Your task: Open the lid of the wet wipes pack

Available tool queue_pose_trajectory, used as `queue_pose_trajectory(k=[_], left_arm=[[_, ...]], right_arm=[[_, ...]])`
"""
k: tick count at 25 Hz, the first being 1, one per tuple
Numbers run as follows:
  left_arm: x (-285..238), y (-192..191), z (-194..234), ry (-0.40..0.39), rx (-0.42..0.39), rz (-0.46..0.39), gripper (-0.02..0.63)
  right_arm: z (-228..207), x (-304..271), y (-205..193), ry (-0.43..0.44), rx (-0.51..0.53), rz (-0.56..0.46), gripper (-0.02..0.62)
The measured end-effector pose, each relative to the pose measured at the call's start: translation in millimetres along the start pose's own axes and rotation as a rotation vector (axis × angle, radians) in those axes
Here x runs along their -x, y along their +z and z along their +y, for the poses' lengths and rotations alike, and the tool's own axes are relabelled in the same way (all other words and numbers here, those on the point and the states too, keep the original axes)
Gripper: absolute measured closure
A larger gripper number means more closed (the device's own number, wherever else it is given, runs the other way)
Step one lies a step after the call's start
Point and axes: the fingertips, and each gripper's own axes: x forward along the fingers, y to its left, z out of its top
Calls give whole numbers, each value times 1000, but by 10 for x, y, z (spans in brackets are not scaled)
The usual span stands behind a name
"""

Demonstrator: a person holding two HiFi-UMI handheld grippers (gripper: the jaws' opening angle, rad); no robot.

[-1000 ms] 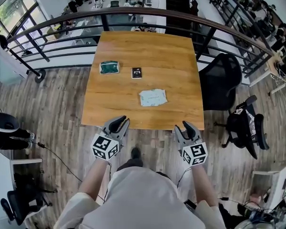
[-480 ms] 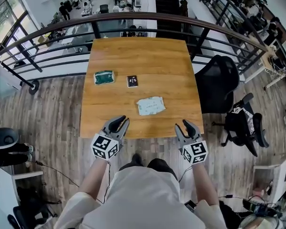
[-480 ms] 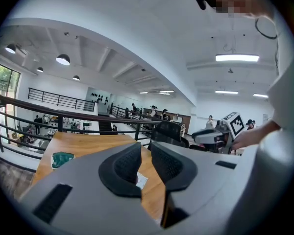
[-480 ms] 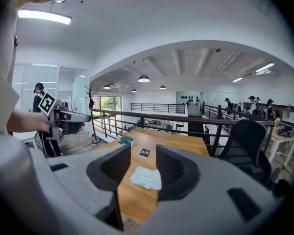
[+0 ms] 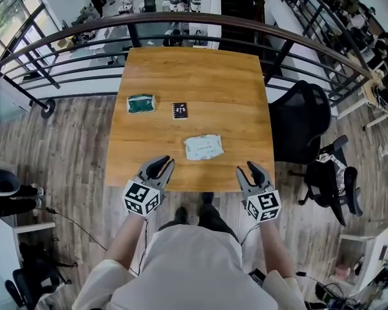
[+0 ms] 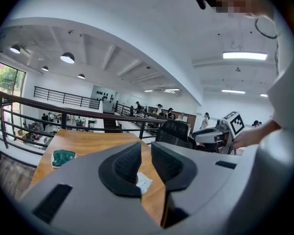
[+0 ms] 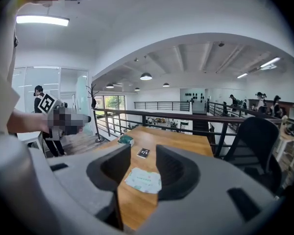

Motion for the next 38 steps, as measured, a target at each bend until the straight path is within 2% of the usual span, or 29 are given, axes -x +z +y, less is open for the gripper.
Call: queue_pose_trajectory(k=[12,20,25,32,38], left_arm=[[-582,50,36,100,40,-9,548],[-886,-13,39,150,53,24,548],[-1020,-180,71,174,74,59,548],[-1231,-441,72,169,72,128,548],[-1403,-648,149,137,63,176,548]], right_arm=[[-596,-528,20,144,33,36,449],[-788,-903,-106,264,46,90,449],[-775,-1140,-327,344,57,142,449],[-712,-1447,-702,417,50,209,449],[-649,-1686,-990,432,29,258,448]])
